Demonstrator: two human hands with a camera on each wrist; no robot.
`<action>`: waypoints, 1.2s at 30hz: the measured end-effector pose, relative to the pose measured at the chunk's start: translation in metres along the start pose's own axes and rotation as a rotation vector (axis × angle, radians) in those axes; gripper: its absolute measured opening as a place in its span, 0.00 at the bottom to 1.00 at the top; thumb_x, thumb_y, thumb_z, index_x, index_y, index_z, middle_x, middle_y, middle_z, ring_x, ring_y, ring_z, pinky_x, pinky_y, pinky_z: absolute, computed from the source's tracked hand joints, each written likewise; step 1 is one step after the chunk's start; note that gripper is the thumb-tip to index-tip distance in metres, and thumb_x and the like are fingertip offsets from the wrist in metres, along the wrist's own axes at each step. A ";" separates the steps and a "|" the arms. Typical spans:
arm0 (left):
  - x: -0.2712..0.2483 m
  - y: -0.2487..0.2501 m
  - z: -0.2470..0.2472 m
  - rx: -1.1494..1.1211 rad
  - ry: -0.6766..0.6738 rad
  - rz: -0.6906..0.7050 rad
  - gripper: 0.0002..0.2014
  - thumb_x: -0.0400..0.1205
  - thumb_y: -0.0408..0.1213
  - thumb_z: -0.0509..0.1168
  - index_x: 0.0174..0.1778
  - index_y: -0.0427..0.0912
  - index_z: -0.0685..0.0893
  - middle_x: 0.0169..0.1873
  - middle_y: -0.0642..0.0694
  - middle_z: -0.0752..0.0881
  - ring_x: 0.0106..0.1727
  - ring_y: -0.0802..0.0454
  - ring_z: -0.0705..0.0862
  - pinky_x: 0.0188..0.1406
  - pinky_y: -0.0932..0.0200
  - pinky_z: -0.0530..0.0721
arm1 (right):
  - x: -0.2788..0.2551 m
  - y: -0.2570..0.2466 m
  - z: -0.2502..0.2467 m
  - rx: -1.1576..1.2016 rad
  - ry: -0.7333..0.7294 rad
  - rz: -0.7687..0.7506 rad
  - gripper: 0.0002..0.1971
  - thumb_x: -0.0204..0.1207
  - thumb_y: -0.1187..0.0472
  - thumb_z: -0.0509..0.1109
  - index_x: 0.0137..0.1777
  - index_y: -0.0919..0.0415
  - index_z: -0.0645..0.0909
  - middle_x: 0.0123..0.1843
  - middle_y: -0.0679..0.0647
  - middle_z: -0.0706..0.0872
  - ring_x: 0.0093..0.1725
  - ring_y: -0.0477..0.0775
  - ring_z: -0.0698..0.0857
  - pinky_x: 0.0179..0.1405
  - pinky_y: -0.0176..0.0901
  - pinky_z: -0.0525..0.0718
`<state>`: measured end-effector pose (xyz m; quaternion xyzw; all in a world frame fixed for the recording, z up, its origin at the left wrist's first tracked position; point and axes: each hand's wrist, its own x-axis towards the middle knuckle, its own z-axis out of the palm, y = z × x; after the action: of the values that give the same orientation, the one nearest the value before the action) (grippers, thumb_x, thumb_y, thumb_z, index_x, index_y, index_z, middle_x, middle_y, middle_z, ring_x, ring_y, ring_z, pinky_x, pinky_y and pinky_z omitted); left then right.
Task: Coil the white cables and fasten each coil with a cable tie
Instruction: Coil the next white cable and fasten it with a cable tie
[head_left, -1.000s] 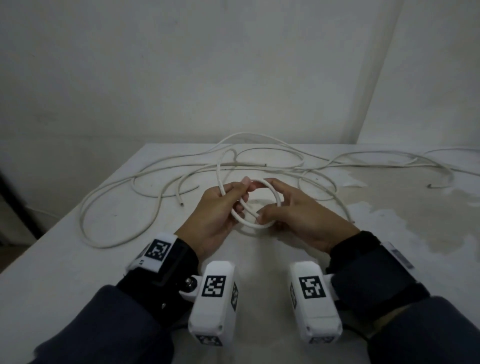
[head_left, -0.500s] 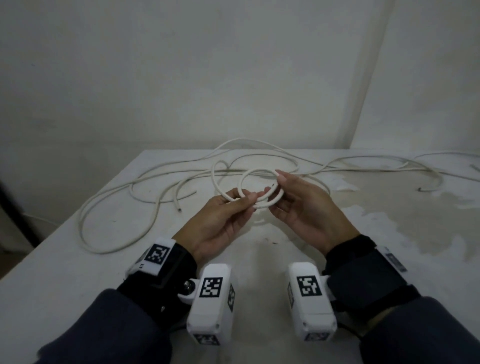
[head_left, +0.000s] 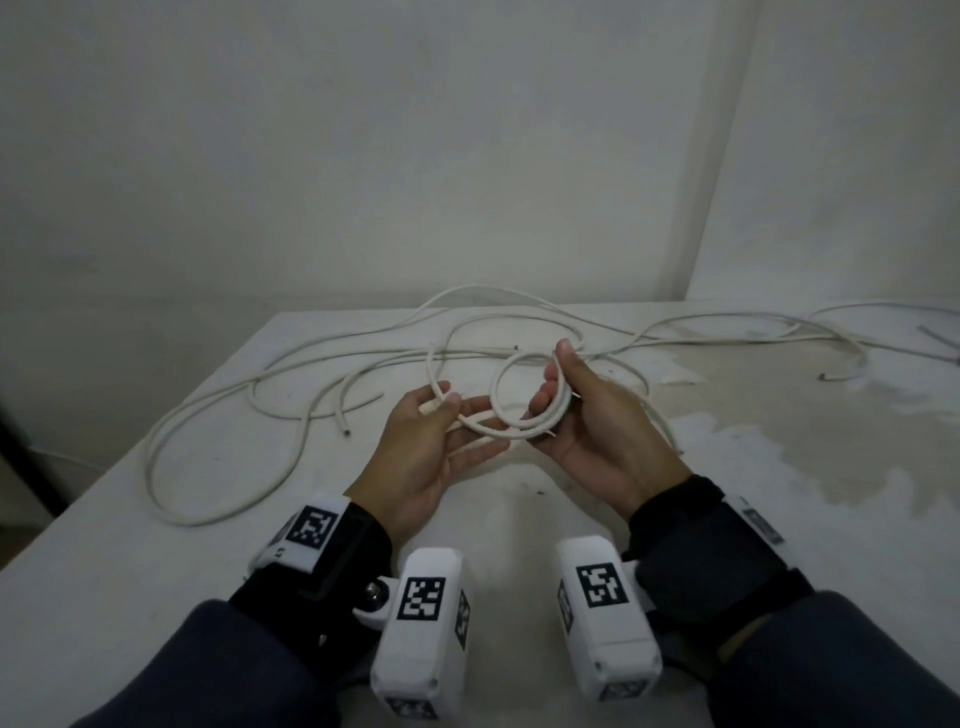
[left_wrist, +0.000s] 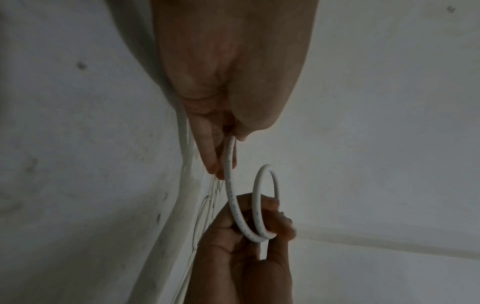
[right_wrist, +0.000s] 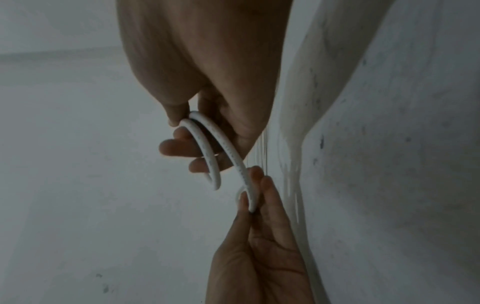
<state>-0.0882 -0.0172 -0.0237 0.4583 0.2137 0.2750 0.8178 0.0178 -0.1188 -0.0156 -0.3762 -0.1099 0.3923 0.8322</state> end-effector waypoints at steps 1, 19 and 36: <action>0.000 -0.001 0.000 0.050 -0.009 0.006 0.10 0.88 0.30 0.55 0.64 0.35 0.73 0.48 0.34 0.89 0.41 0.44 0.91 0.35 0.54 0.90 | -0.001 -0.001 0.001 0.027 -0.015 0.002 0.15 0.81 0.52 0.66 0.36 0.60 0.77 0.21 0.50 0.78 0.21 0.44 0.80 0.25 0.37 0.84; -0.006 0.000 0.008 0.270 -0.234 0.168 0.14 0.87 0.33 0.56 0.65 0.41 0.83 0.41 0.43 0.88 0.33 0.52 0.81 0.36 0.61 0.85 | -0.006 0.001 0.003 -0.513 -0.074 -0.100 0.20 0.85 0.56 0.61 0.34 0.66 0.81 0.23 0.50 0.63 0.19 0.43 0.60 0.15 0.32 0.58; -0.003 0.001 0.012 0.695 -0.171 0.486 0.11 0.86 0.36 0.60 0.51 0.33 0.85 0.22 0.57 0.79 0.20 0.61 0.73 0.25 0.64 0.75 | -0.009 0.001 0.007 -0.489 -0.177 -0.134 0.06 0.84 0.63 0.60 0.56 0.56 0.78 0.28 0.53 0.75 0.24 0.48 0.71 0.25 0.40 0.71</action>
<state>-0.0836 -0.0260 -0.0166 0.7645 0.1107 0.3322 0.5412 0.0078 -0.1211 -0.0101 -0.5221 -0.2985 0.3296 0.7278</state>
